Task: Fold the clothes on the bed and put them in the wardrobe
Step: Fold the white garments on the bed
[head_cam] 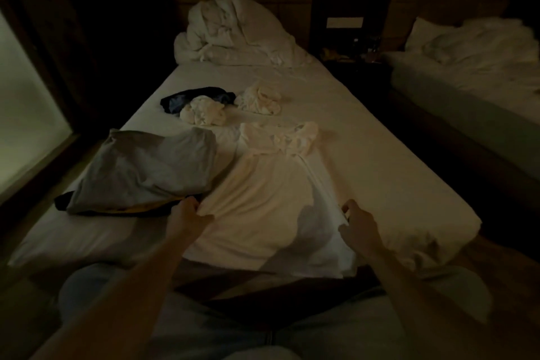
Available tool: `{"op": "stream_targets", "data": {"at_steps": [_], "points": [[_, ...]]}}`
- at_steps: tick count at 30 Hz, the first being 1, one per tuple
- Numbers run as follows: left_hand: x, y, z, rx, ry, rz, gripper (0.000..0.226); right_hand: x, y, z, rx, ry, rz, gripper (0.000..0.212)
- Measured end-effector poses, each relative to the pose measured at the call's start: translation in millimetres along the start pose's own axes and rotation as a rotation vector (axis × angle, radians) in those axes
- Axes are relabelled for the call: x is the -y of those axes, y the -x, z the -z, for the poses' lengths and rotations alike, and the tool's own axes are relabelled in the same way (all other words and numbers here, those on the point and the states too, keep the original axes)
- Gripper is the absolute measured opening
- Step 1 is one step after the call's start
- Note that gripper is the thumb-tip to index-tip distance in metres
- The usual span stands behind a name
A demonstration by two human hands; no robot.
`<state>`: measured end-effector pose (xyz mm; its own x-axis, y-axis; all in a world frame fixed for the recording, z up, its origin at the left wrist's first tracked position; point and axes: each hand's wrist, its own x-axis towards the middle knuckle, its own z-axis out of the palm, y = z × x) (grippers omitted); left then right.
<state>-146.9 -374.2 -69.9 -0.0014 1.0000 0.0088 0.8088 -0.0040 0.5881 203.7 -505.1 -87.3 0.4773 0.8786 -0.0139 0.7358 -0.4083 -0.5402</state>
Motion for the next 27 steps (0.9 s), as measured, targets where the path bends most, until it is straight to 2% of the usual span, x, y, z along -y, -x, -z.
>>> {"op": "stream_targets", "data": {"at_steps": [2, 4, 6, 7, 8, 9, 12, 13, 16, 20, 23, 25, 27], "points": [[-11, 10, -3, 0.064, -0.094, -0.084, 0.041, 8, 5, -6, 0.022, -0.005, 0.015, 0.027], [-24, 25, -26, 0.296, 0.0, -0.115, 0.05, 14, 12, -18, 0.118, -0.124, 0.001, 0.024], [-41, 44, -43, 0.594, 0.181, 0.091, 0.057, 14, 20, -33, 0.221, -0.261, -0.026, 0.016], [-44, 50, -49, 0.656, 0.234, 0.151, 0.059, 12, 23, -39, 0.246, -0.285, -0.027, 0.013], [-45, 51, -54, 0.632, 0.257, 0.126, 0.059, 9, 26, -44, 0.248, -0.3, -0.021, 0.013], [-45, 51, -56, 0.543, 0.228, 0.042, 0.054, 6, 29, -46, 0.223, -0.296, -0.02, 0.013], [-29, 47, -54, 0.181, -0.099, -0.262, 0.021, -15, 32, -53, 0.035, -0.206, -0.068, 0.014], [-22, 46, -53, 0.156, -0.159, -0.347, 0.018, -22, 33, -56, 0.008, -0.167, -0.116, 0.022], [-1, 45, -56, 0.327, -0.363, -0.473, 0.063, -30, 35, -67, 0.032, -0.233, -0.229, 0.046], [20, 45, -70, 0.387, -0.53, -0.498, 0.096, -14, 35, -73, 0.128, -0.422, -0.253, 0.045], [23, 40, -70, 0.375, -0.71, -0.566, 0.108, -7, 36, -75, 0.154, -0.467, -0.212, 0.034], [20, 38, -65, 0.258, -0.821, -0.713, 0.113, -4, 38, -75, 0.111, -0.492, -0.196, 0.03], [17, 39, -65, 0.199, -0.9, -0.745, 0.106, 0, 43, -72, 0.029, -0.548, -0.171, 0.031]]}}
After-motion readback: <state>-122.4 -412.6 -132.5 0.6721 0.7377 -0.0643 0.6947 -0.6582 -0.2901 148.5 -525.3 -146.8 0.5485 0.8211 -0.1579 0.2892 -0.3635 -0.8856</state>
